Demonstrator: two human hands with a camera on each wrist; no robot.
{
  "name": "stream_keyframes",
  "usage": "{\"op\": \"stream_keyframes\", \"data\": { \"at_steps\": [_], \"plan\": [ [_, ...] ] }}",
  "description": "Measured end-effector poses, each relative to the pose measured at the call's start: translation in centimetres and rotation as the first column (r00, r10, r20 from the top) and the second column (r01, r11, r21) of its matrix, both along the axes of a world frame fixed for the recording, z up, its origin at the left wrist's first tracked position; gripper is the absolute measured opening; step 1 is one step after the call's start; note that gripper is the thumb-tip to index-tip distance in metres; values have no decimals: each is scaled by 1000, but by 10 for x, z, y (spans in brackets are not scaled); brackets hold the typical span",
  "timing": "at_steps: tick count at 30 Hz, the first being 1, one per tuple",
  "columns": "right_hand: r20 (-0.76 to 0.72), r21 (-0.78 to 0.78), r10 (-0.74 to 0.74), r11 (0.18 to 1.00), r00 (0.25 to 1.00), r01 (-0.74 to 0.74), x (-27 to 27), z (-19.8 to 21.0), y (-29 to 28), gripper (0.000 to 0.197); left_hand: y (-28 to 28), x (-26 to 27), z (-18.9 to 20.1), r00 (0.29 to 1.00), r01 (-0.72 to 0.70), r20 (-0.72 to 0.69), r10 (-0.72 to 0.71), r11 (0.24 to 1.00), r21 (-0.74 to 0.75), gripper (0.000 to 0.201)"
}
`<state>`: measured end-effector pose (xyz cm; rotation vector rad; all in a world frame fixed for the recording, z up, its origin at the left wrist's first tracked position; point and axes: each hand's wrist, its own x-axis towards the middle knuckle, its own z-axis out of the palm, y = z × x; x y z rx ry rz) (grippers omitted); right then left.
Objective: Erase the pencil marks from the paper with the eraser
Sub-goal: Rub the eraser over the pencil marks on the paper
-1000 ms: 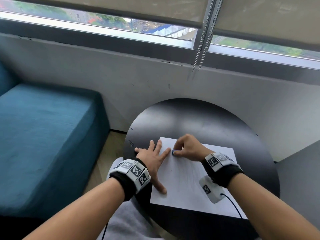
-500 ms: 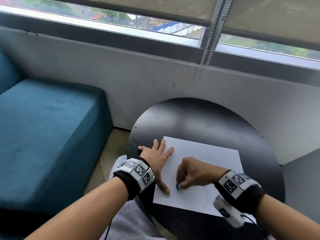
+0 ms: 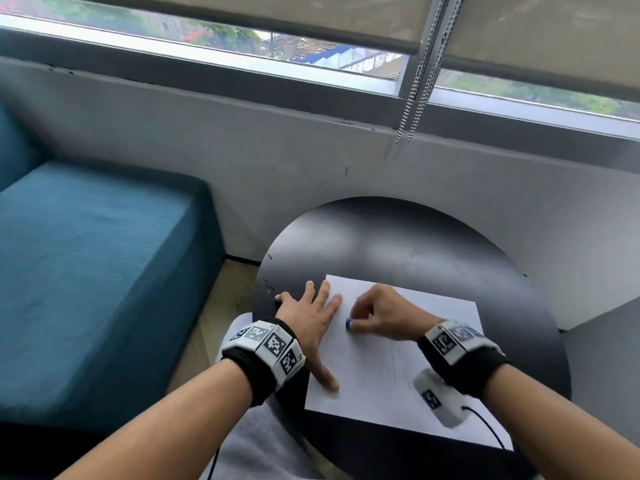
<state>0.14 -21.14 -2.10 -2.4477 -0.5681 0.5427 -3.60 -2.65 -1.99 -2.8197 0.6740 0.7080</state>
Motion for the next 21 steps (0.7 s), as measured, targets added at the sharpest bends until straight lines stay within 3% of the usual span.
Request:
{"op": "stream_keyframes", "data": {
  "at_steps": [2,4,8,10,16,21],
  "plan": [
    [-74,-40,121,991,990,-124,-15,4,3,6,-1,1,1,1000,-3,-10,3,1000,8,150],
    [-82,-72,146,986,986,-152,-9,7,6,5,0,1,1,1000,-3,-17,4,1000,13,150],
    [56,-58,-50,997,997,53,25,7,9,11,3,1,0,1000,4,-10,-4,1000,-1,149],
    [87,-62,-82,994,993,87,24,3,11,12,3,1,0,1000,1,-10,-1,1000,-13,149],
    [-90,-84,172,980,981,-180,-29,3,19,9,2,1,-2,1000,-10,-18,10,1000,-3,150],
    [48,-54,12,998,999,-9,8,7,18,12,5,1,0,1000,-4,2,4,999,-40,149]
  ]
}}
